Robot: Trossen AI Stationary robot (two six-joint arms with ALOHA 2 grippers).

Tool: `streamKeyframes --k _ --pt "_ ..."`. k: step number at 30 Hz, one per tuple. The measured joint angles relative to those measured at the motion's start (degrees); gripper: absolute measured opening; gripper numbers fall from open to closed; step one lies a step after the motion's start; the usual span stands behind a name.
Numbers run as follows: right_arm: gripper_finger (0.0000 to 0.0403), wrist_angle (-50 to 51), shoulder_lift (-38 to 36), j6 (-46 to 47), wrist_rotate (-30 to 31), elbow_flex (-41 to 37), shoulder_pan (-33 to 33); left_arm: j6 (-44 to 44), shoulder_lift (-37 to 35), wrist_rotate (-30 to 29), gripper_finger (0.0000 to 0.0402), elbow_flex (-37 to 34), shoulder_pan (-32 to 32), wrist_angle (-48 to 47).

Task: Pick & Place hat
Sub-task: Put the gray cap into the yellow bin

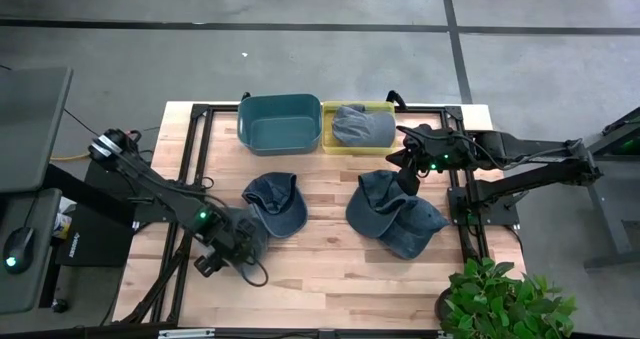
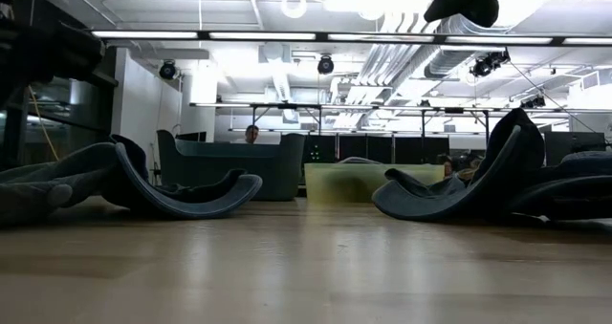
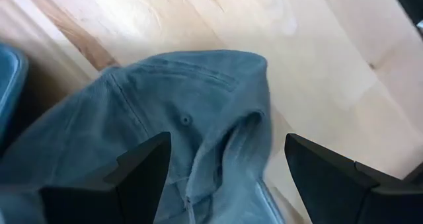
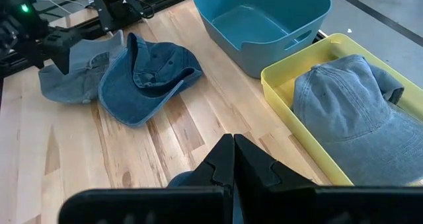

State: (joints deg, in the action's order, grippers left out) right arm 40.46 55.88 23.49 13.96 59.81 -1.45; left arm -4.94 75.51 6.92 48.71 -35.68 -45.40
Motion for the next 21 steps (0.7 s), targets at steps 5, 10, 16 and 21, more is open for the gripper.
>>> streamKeyframes --k 5,10,16,21 --pt "0.0000 0.0 0.0 0.0 0.0 0.0 0.0 -3.2 3.2 0.4 0.0291 0.0 0.0 1.5" --pt "0.0000 0.0 0.0 0.0 0.0 0.0 0.0 -3.8 6.6 0.5 0.0291 0.0 0.0 1.6" --pt "0.0000 0.0 0.0 0.0 0.0 0.0 0.0 -2.8 10.5 0.5 0.0291 0.0 0.0 1.8" --pt "0.0000 0.0 0.0 0.0 0.0 0.0 0.0 -2.1 11.1 0.1 0.0268 0.0 0.0 1.9"
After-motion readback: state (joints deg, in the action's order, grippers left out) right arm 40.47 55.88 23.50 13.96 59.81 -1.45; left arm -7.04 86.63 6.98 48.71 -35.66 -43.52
